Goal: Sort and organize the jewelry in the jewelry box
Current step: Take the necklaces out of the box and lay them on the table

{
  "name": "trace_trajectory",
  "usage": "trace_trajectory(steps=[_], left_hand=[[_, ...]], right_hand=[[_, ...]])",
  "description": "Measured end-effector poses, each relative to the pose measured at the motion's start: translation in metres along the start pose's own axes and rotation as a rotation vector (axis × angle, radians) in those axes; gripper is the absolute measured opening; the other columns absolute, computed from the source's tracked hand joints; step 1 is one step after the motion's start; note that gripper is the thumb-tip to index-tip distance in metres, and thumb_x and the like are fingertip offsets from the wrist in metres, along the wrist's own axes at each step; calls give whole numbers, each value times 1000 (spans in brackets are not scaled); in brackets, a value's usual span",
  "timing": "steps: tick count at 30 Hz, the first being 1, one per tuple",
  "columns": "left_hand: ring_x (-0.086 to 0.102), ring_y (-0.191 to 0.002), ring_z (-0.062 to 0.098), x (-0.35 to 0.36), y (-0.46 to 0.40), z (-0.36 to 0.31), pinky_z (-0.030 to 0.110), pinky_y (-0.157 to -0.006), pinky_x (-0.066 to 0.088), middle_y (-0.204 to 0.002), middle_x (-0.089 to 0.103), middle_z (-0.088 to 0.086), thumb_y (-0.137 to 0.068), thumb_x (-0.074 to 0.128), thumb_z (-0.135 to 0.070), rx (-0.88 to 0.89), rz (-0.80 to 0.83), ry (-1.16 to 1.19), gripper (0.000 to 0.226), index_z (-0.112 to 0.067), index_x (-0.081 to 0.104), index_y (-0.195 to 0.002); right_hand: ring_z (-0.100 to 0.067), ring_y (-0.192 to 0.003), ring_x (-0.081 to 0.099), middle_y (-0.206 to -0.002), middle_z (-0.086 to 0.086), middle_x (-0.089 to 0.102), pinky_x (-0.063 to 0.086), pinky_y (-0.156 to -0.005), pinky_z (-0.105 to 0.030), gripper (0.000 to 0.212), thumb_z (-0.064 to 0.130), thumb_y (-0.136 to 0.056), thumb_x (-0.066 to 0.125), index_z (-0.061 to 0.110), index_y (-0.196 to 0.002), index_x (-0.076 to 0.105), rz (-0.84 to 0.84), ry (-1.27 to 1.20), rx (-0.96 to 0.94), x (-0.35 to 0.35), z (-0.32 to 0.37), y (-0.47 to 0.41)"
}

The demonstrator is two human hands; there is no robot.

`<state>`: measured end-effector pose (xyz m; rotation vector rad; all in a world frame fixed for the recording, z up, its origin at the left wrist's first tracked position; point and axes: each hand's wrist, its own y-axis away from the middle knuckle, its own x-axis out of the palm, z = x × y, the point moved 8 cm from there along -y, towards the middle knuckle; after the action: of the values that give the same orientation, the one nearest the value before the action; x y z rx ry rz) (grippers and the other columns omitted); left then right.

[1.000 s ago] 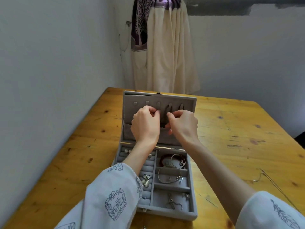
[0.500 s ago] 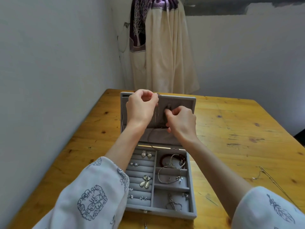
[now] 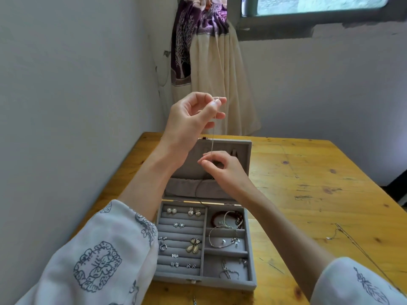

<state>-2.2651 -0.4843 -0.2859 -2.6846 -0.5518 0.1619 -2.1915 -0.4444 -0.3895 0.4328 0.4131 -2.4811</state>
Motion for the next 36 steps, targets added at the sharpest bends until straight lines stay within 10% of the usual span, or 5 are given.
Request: trace_trajectory(steps=[9,16,26,36], left_hand=[[67,-89,20,8,11,3,28,-75,51,-99,70,4,-91,54,-11,-128,-128,225,10,-16,53,-82],[68,-71,16,61,33,40,20,-63,54,-93,68,10,-88,52,5,-360,-134,304,16,-10,49,-88],[62,-74,17,163,72,113,21,-60,51,-91,63,11,-87,52,7,-722,9,338,26,-6,49,-110],[61,-75,18,186,105,185,22,-63,53,-90,60,14,-85,48,15,-910,49,176,28,-1,52,-108]], right_hand=[[-19,-71,67,-84,-12,69,56,-69,-27,13,13,-90,55,5,-91,65,182,-693,220,-37,-20,70],[-18,-79,67,-93,-13,68,55,-64,-24,30,7,-86,49,1,-114,59,169,-1007,351,-86,-53,129],[-28,-98,68,-107,-21,68,57,-71,-24,26,2,-94,42,-2,-117,54,-6,-905,524,-137,-124,211],[-9,-50,63,-73,-8,70,37,-40,-13,8,14,-85,64,9,-79,63,-194,-308,743,-161,-167,241]])
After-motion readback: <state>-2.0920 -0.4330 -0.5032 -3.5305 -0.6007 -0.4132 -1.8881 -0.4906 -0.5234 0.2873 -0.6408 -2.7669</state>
